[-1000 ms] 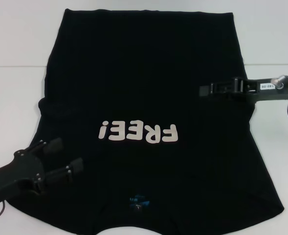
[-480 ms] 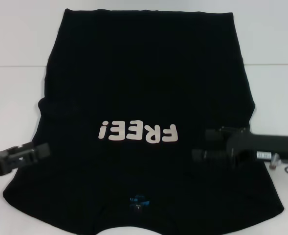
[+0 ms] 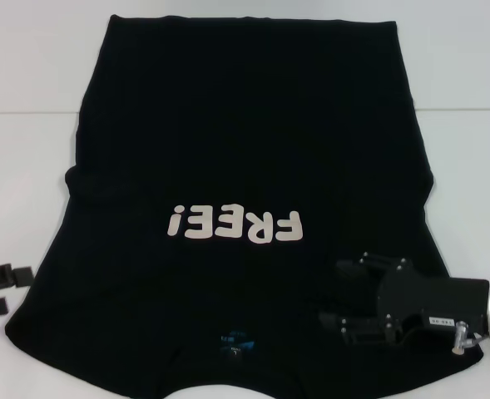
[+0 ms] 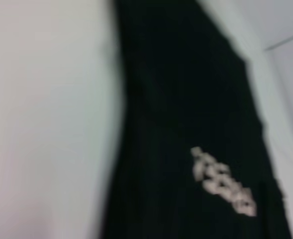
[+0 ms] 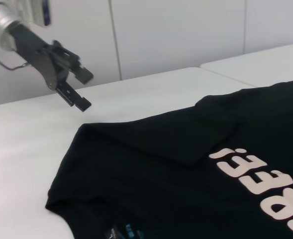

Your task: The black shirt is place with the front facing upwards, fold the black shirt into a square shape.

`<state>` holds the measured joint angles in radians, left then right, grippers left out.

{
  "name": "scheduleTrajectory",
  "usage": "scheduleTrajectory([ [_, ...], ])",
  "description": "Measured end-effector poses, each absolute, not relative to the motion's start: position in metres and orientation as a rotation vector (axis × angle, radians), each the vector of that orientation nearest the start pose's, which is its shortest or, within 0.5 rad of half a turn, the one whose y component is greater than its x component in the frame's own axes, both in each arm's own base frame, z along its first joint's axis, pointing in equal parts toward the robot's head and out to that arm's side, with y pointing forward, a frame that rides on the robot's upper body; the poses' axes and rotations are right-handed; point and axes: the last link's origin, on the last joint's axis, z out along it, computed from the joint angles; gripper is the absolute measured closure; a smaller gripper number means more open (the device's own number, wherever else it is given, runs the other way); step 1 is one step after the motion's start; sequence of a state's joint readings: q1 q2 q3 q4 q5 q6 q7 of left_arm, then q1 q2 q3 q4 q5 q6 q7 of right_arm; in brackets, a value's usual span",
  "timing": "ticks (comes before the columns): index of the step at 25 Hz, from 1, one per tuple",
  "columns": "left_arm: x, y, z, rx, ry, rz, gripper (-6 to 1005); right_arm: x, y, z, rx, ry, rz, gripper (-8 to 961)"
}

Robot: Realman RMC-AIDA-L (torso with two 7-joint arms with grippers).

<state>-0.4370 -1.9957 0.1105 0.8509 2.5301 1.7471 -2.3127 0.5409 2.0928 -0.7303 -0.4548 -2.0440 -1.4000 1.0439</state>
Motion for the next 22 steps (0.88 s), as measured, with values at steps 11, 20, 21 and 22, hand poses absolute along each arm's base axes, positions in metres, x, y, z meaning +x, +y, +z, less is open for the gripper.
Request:
scheduleTrajectory([
  [11, -0.377, 0.273, 0.102, 2.227, 2.623, 0.531, 79, 0.283, 0.310, -0.054, -2.802, 0.381, 0.544, 35],
  [20, -0.379, 0.272, 0.096, 2.214, 2.630, 0.510, 79, 0.282, 0.309, -0.053, -2.807, 0.375, 0.552, 36],
  [21, -0.379, 0.273, 0.094, 2.214, 2.626, 0.504, 80, 0.282, 0.309, -0.053, -2.807, 0.375, 0.552, 37],
  [22, -0.379, 0.273, 0.093, 2.215, 2.623, 0.499, 80, 0.282, 0.309, -0.053, -2.807, 0.374, 0.552, 37],
])
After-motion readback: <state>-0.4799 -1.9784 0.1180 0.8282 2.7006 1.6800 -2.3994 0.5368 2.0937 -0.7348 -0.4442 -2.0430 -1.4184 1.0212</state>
